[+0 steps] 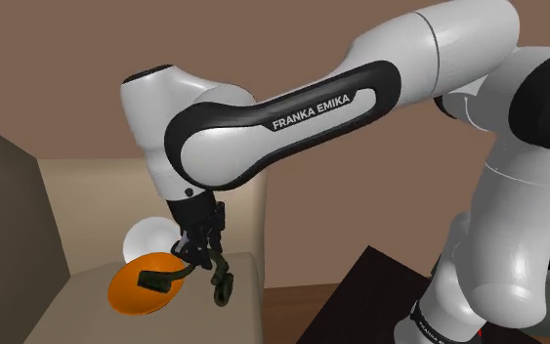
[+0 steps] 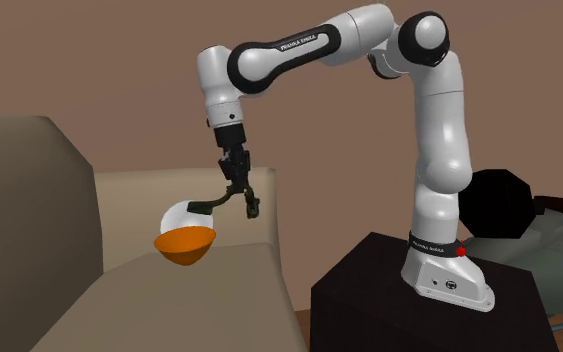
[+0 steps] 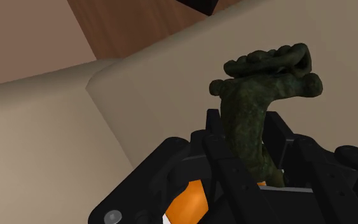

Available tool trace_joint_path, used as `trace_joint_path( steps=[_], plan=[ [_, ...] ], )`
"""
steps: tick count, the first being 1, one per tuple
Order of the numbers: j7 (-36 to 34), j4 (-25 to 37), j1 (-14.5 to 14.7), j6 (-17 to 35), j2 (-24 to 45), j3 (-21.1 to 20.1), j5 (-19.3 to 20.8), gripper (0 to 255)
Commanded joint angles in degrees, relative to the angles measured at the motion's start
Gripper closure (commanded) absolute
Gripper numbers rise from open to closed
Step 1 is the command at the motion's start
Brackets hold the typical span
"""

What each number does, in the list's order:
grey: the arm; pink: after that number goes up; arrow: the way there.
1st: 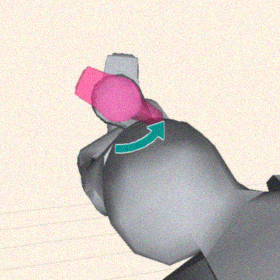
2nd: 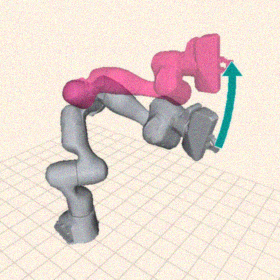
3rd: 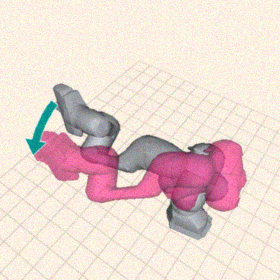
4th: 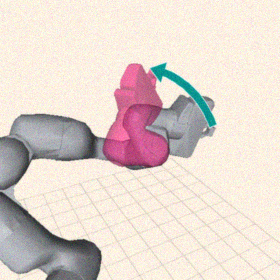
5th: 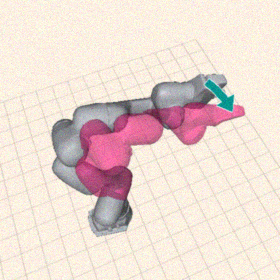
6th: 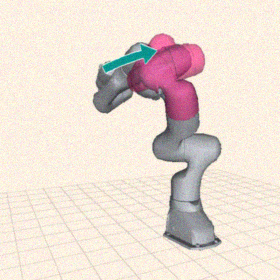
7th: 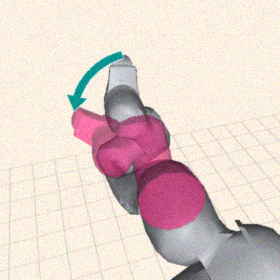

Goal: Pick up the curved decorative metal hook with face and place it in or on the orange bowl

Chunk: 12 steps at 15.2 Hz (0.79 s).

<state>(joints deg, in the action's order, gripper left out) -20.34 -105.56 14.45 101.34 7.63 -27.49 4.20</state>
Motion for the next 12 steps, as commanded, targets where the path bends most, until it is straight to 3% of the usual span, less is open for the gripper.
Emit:
trace_joint_path(
  steps=[1, 7, 11, 12],
  plan=[
    [-0.1, 5.5, 0.2, -1.8, 4.15, 0.39, 1.91, 255],
    [0.56, 27.6, 2.87, -10.55, 18.6, 2.13, 7.47, 255],
    [2.49, 50.22, 7.26, -20.07, 31.7, 4.05, 11.29, 255],
    [2.79, 52.79, 7.85, -21.15, 33.1, 4.34, 11.6, 255]
  ],
)
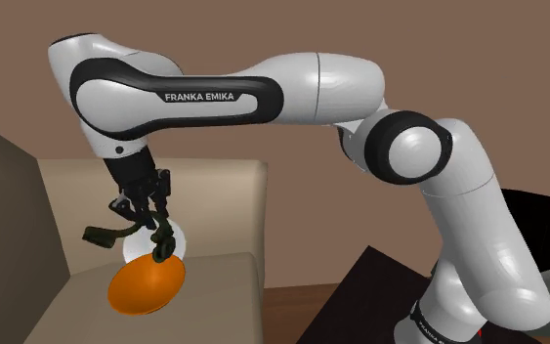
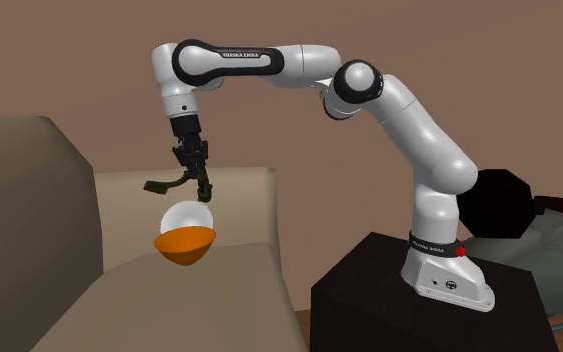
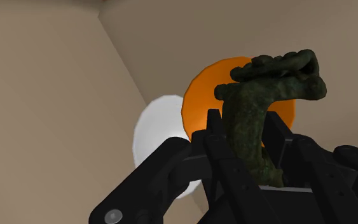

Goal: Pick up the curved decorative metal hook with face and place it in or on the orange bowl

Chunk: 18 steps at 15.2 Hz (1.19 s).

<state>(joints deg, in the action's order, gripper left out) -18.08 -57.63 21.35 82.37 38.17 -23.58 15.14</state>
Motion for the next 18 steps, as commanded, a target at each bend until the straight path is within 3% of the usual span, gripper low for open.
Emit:
trace_joint_path(
  steps=[1, 18],
  plan=[
    [0.42, 3.52, 0.68, -1.19, 2.25, 0.4, 0.57, 255],
    [-1.02, -11.29, -1.83, 12.43, 1.51, 0.44, 0.63, 255]
  ],
)
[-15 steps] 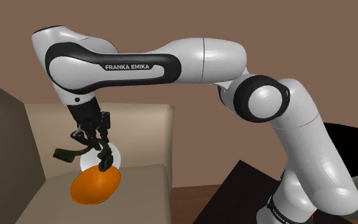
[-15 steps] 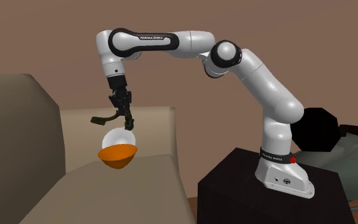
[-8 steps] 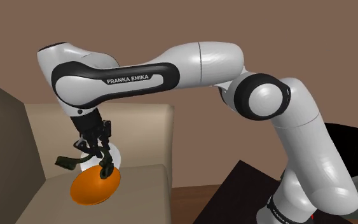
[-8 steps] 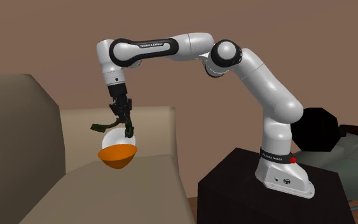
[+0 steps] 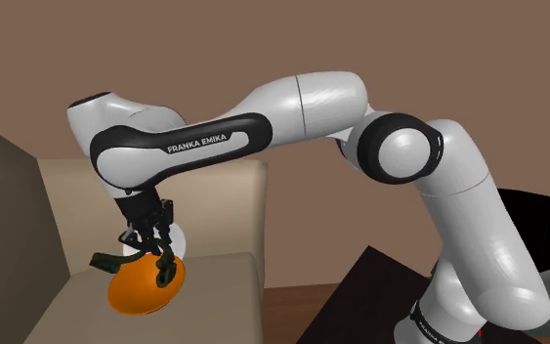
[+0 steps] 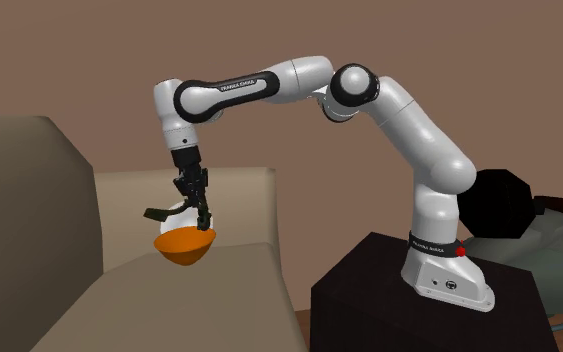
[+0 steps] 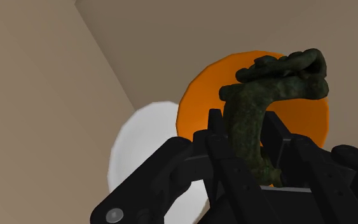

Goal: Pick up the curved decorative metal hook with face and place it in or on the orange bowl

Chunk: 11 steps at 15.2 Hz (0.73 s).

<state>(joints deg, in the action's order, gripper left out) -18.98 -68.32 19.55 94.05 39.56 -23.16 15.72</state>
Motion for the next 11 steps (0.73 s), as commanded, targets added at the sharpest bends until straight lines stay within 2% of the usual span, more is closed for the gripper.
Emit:
trace_joint_path(
  steps=[1, 2, 10, 11],
  plan=[
    [-0.2, -1.17, -0.1, 1.42, 0.25, 0.05, 0.11, 255],
    [-0.35, -2.19, -0.2, 2.69, 0.54, 0.13, 0.24, 255],
    [-0.35, -2.19, -0.21, 2.69, 0.54, 0.13, 0.24, 255],
    [-0.35, -2.18, -0.2, 2.69, 0.54, 0.13, 0.24, 0]
  ],
)
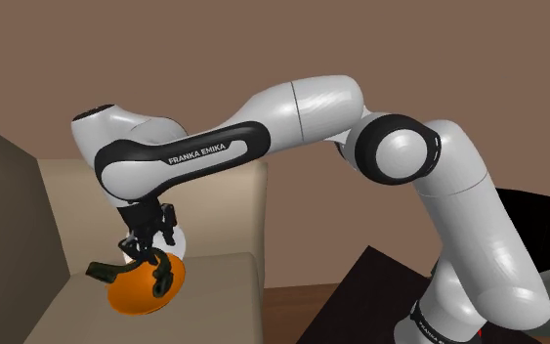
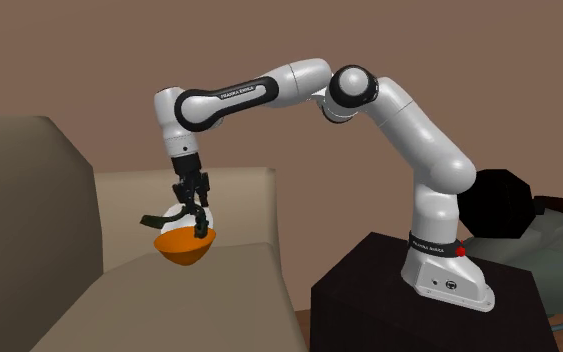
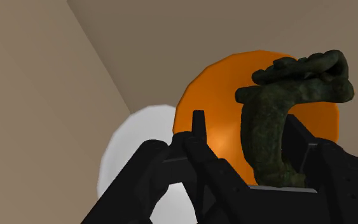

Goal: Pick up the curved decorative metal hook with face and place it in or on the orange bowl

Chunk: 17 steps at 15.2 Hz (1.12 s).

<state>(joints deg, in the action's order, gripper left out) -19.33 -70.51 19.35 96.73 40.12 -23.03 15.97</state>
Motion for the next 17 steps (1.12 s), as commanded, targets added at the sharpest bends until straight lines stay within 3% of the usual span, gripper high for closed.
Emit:
trace_joint_path(
  steps=[1, 5, 9, 17],
  plan=[
    [0.0, 0.0, 0.0, 0.0, -0.01, 0.0, 0.0, 0],
    [0.0, 0.0, 0.0, 0.01, -0.01, 0.0, 0.0, 0],
    [0.83, 10.53, 2.05, -8.4, 1.82, 0.11, 0.09, 0],
    [0.83, 10.53, 2.06, -8.41, 1.82, 0.12, 0.08, 0]
  ],
)
